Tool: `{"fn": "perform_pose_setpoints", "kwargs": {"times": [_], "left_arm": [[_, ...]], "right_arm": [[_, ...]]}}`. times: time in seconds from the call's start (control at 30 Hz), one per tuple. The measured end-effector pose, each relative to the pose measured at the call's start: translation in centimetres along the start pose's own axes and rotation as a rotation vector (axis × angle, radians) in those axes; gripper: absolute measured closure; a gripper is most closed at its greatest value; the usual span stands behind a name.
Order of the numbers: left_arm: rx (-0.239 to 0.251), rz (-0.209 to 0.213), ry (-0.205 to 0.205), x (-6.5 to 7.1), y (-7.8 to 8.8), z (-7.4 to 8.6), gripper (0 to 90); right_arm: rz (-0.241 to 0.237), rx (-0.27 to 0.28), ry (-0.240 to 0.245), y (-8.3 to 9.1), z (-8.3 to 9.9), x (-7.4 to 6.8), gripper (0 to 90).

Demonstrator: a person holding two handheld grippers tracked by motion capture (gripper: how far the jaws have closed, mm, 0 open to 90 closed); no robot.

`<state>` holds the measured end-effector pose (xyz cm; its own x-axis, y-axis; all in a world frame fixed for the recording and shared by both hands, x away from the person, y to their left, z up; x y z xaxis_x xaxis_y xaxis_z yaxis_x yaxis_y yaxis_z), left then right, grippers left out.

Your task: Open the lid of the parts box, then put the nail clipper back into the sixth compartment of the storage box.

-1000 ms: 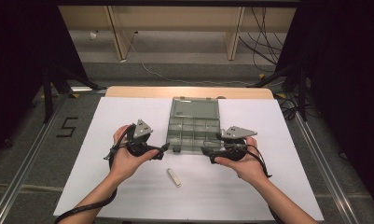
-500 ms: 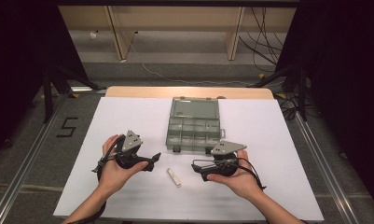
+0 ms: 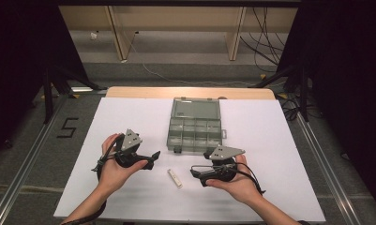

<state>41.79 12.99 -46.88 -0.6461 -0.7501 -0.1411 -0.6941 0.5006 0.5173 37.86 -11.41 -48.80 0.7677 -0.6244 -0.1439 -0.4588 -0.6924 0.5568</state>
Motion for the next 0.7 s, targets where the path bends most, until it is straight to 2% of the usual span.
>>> {"fn": "perform_pose_setpoints", "kwargs": {"times": [0.03,0.07,0.2,0.27,0.33,0.53,0.57,0.6,0.7], "left_arm": [[0.012,-0.002,0.019,0.0,-0.1,-0.1,0.0],[0.011,-0.006,0.021,0.0,-0.1,-0.1,0.0],[0.012,-0.006,0.023,-0.1,-0.1,0.0,0.0],[0.000,-0.001,0.012,-0.1,0.0,0.1,0.0],[0.014,0.007,0.035,0.1,0.0,0.0,0.0],[0.025,-0.014,0.027,0.0,0.3,-0.2,0.0],[0.015,-0.012,0.014,-0.1,0.4,-0.2,0.0],[0.027,-0.014,0.026,0.0,0.3,-0.2,0.0],[0.024,-0.014,0.022,0.1,0.3,-0.2,0.0]], "right_arm": [[0.002,0.001,-0.001,0.0,0.0,0.0,21.3],[0.003,0.004,-0.004,0.1,0.0,0.1,21.3],[0.005,0.008,-0.012,0.3,-0.1,0.3,21.3],[0.010,0.011,-0.013,0.3,-0.1,0.3,21.3],[0.005,0.013,-0.013,0.2,-0.2,0.2,21.3],[-0.010,0.006,0.001,-0.3,-0.4,-0.5,21.3],[-0.018,0.004,0.000,-0.4,-0.4,-0.7,21.4],[-0.011,0.004,0.009,-0.5,-0.3,-0.7,21.5],[-0.023,-0.002,0.018,-0.7,-0.3,-1.1,21.5]]}}
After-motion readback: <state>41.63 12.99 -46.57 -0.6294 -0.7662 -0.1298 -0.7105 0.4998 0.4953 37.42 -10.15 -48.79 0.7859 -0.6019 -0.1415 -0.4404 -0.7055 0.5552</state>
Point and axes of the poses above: each handheld gripper's, and its own axes: y roughly backward along the jaws, z roughly out of its underside, x roughly to its right, the point moved 6 cm from there along -y, roughly forward along the jaws, and after that the axes turned 5 degrees about -y, right-handed, at the moved point
